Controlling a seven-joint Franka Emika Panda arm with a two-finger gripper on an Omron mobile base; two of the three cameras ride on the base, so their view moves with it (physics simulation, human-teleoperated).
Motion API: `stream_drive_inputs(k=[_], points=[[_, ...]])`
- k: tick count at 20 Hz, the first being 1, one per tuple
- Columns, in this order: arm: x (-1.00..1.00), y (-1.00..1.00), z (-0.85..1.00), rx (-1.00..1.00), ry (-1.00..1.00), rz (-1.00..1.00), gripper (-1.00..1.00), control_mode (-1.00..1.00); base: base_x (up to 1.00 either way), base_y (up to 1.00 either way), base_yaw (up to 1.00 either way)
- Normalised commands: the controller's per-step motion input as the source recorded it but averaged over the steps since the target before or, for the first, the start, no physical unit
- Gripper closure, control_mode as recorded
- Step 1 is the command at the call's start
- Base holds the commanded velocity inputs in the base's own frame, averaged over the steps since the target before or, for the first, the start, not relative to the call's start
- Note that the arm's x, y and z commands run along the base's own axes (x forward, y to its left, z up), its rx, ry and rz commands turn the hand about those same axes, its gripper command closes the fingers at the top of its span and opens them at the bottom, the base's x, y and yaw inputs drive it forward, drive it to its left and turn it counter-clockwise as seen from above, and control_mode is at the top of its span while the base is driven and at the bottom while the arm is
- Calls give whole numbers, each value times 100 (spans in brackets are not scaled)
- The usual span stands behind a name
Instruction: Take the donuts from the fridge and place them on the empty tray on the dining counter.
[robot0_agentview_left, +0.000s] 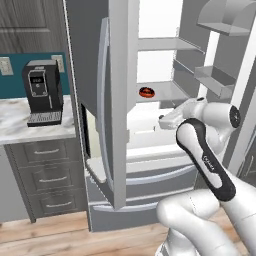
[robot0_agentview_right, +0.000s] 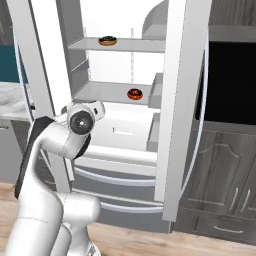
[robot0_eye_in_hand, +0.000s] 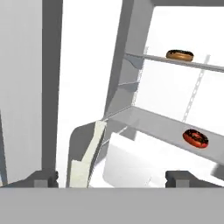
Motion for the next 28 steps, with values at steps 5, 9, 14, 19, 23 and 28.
stream_drive_inputs(k=[5,9,14,19,23,28], points=[[69,2,43,-15,-23,22,-100,-100,0,0,0],[45,7,88,-22,3,6,-100,-100,0,0,0],[47,1,33,-11,8,2,-100,-100,0,0,0],[64,0,-1,0,0,18,-100,-100,0,0,0],[64,4,-7,0,0,34,-100,-100,0,0,0],[28,61,-54,-4,-7,32,-100,-100,0,0,0]])
